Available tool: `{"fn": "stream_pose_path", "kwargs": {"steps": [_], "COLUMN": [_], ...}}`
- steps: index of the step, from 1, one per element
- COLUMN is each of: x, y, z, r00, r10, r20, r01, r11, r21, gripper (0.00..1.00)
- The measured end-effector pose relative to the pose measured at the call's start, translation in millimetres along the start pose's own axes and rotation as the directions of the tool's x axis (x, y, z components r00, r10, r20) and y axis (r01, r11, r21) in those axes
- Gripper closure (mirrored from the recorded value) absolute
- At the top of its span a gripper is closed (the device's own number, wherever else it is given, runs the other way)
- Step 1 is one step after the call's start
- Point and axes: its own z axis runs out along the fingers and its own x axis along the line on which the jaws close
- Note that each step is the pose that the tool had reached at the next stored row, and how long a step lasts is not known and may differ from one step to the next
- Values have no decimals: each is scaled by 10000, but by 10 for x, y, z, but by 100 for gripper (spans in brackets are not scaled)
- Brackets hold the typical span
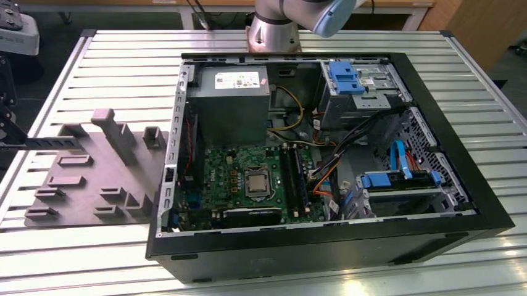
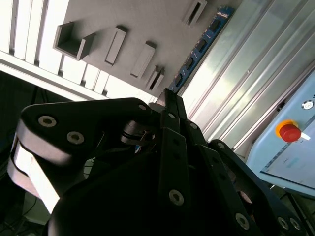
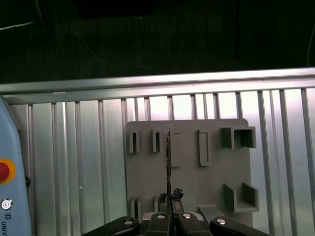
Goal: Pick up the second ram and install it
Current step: 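Pick up the second ram and move it above second insertion slot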
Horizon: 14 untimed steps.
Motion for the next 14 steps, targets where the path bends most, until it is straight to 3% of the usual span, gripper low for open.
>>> {"fn": "stream_pose_path", "kwargs": {"steps": [14], "x": [-6], "y": [4], "z": [-84], "r00": [10000], "r10": [-1], "r20": [0], "r01": [1], "r11": [10000], "r21": [4], "gripper": [88]}}
